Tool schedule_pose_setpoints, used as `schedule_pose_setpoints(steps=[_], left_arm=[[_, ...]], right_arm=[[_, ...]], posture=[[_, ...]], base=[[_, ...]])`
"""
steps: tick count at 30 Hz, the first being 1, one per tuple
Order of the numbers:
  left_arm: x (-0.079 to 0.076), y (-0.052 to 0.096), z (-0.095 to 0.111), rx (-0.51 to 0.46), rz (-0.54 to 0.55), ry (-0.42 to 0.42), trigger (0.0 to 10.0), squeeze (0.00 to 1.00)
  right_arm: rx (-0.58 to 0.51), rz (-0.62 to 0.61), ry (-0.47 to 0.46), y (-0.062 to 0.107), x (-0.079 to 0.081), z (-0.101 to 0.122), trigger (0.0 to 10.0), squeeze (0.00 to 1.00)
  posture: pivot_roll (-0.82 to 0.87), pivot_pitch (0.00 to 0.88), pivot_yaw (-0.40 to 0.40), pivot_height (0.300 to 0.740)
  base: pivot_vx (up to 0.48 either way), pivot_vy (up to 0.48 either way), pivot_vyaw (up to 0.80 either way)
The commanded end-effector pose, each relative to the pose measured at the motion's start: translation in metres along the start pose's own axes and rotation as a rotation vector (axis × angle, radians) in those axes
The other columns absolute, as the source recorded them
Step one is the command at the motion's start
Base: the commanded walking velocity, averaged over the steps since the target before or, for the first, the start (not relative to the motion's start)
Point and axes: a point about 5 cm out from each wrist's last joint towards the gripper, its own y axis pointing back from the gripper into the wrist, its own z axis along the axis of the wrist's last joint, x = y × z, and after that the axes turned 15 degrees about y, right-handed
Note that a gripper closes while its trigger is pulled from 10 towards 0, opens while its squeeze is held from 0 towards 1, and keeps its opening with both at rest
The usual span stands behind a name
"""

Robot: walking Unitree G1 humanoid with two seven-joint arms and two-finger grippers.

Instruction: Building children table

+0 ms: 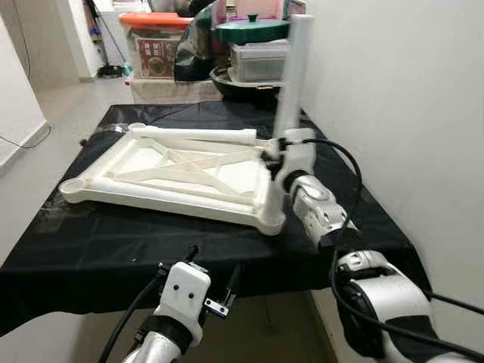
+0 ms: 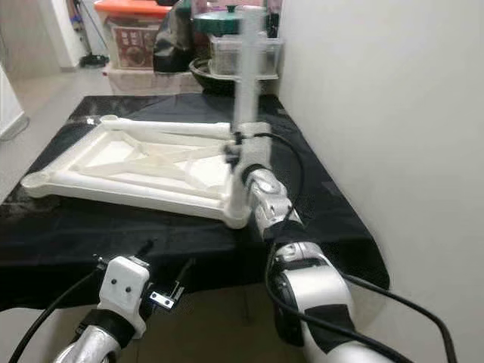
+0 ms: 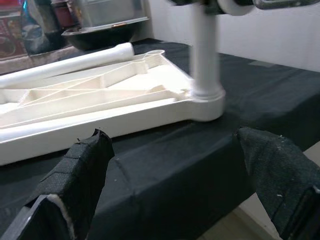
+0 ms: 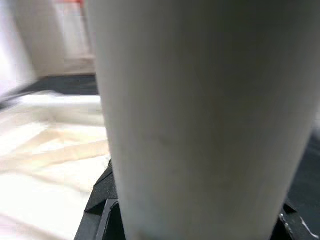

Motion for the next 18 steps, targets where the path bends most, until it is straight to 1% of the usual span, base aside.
schedule_pose_setpoints(steps=[1, 2, 3, 5, 6, 7, 8, 9, 10, 11, 12, 13, 14, 15, 16, 17, 18], left_arm=[[0.001, 0.001, -0.004, 0.02, 0.0, 0.0, 10.0, 0.0], [0.001, 0.001, -0.004, 0.019, 0.001, 0.0, 10.0, 0.0], [0.001, 0.001, -0.004, 0.019, 0.001, 0.0, 10.0, 0.0], [0.001, 0.001, -0.004, 0.019, 0.001, -0.001, 10.0, 0.0], [0.001, 0.001, -0.004, 0.019, 0.001, -0.001, 10.0, 0.0], [0.001, 0.001, -0.004, 0.019, 0.001, -0.002, 10.0, 0.0], [0.001, 0.001, -0.004, 0.019, 0.001, -0.002, 10.0, 0.0], [0.001, 0.001, -0.004, 0.019, 0.001, -0.002, 10.0, 0.0], [0.001, 0.001, -0.004, 0.02, 0.002, -0.001, 10.0, 0.0], [0.001, 0.001, -0.004, 0.02, 0.002, -0.001, 10.0, 0.0], [0.001, 0.001, -0.004, 0.019, 0.002, -0.001, 10.0, 0.0], [0.001, 0.001, -0.004, 0.02, 0.0, -0.001, 10.0, 0.0], [0.001, 0.001, -0.004, 0.02, 0.0, -0.001, 10.0, 0.0], [0.001, 0.001, -0.004, 0.019, -0.001, 0.0, 10.0, 0.0], [0.001, 0.001, -0.004, 0.018, -0.001, 0.001, 10.0, 0.0], [0.0, 0.0, -0.004, 0.018, -0.001, 0.002, 10.0, 0.0], [0.0, 0.0, -0.004, 0.018, -0.001, 0.002, 10.0, 0.0]], right_arm=[[0.158, -0.176, -0.039, 0.006, -0.018, -0.031, 0.0, 0.0], [0.177, -0.214, -0.051, 0.008, -0.014, -0.032, 0.0, 0.0], [0.177, -0.214, -0.051, 0.008, -0.014, -0.032, 0.0, 0.0], [0.181, -0.237, -0.05, 0.008, -0.006, -0.028, 0.0, 0.0], [0.181, -0.237, -0.05, 0.008, -0.006, -0.028, 0.0, 0.0], [0.185, -0.26, -0.042, 0.008, -0.003, -0.026, 10.0, 0.0], [0.127, -0.216, -0.079, 0.006, 0.004, -0.018, 10.0, 0.0], [0.127, -0.216, -0.079, 0.006, 0.004, -0.018, 10.0, 0.0], [0.061, -0.157, -0.11, 0.005, 0.01, -0.008, 10.0, 1.0], [0.061, -0.157, -0.11, 0.005, 0.01, -0.008, 10.0, 1.0], [0.005, -0.095, -0.149, 0.003, 0.015, 0.001, 10.0, 1.0], [-0.078, -0.005, -0.156, 0.001, 0.016, 0.012, 10.0, 0.68], [-0.078, -0.005, -0.156, 0.001, 0.016, 0.012, 10.0, 0.68], [-0.094, 0.082, -0.19, 0.001, 0.02, 0.015, 10.0, 0.0], [-0.103, 0.141, -0.215, 0.001, 0.022, 0.016, 10.0, 0.0], [-0.121, 0.272, -0.245, 0.001, 0.027, 0.016, 10.0, 0.0], [-0.121, 0.272, -0.245, 0.001, 0.027, 0.016, 10.0, 0.0]], posture=[[0.04, 0.023, -0.047, 0.74], [0.04, 0.023, -0.047, 0.74], [0.04, 0.023, -0.047, 0.74], [0.04, 0.023, -0.047, 0.74], [0.04, 0.023, -0.047, 0.74], [0.04, 0.023, -0.047, 0.74], [0.04, 0.027, -0.05, 0.74], [0.04, 0.027, -0.05, 0.74], [0.04, 0.027, -0.05, 0.74], [0.04, 0.027, -0.05, 0.74], [0.04, 0.023, -0.048, 0.74], [0.04, 0.023, -0.048, 0.74], [0.04, 0.023, -0.048, 0.74], [0.04, 0.023, -0.048, 0.74], [0.04, 0.023, -0.048, 0.74], [0.03, 0.015, -0.049, 0.74], [0.03, 0.015, -0.049, 0.74]], base=[[0.0, 0.0, 0.0], [0.0, 0.0, 0.0], [0.0, 0.0, 0.0], [0.0, 0.0, 0.0], [0.0, 0.0, 0.0], [0.0, 0.0, 0.0], [0.0, 0.0, 0.0], [0.0, 0.0, 0.0], [0.0, 0.0, 0.0], [0.0, 0.0, 0.0], [0.0, 0.0, 0.0], [0.0, 0.0, 0.0], [0.0, 0.0, 0.0], [0.0, 0.0, 0.0], [0.0, 0.0, 0.0], [0.0, 0.0, 0.0], [0.0, 0.0, 0.0]])
